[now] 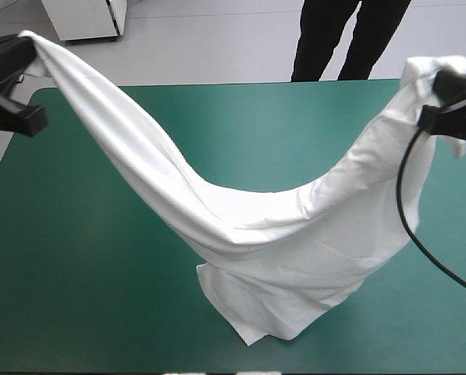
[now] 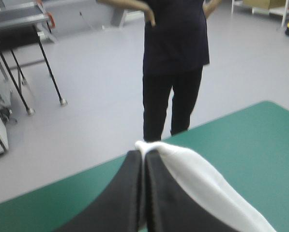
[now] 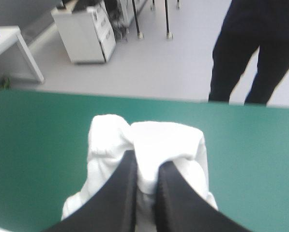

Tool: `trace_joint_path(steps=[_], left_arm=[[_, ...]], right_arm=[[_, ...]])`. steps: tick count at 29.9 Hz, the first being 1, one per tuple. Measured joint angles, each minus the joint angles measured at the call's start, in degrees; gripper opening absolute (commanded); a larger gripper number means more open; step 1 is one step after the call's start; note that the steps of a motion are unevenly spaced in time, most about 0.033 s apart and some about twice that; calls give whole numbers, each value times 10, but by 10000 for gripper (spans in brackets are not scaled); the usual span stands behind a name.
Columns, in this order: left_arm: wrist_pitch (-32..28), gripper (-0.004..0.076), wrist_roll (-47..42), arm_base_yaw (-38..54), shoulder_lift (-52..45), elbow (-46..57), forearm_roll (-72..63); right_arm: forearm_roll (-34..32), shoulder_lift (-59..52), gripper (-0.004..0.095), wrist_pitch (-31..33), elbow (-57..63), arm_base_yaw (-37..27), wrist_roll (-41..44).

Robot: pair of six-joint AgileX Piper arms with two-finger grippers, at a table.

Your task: Fold the cloth

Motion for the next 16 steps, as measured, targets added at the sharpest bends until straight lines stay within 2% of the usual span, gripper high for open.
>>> trace_joint_path(steps=[6, 9, 12, 16], left_arm=[[0, -22, 0, 0, 64, 139, 8], [-3, -22, 0, 0, 105, 217, 13], [-40, -22, 0, 0, 154, 260, 15], [-103, -22, 0, 0, 219, 268, 16]], right_arm=[[-4, 11, -17, -4, 223, 0, 3], [-5, 24, -17, -47, 314, 0, 3], [-9, 47, -17, -97, 368, 0, 4], [-23, 102, -17, -151, 382, 0, 4]])
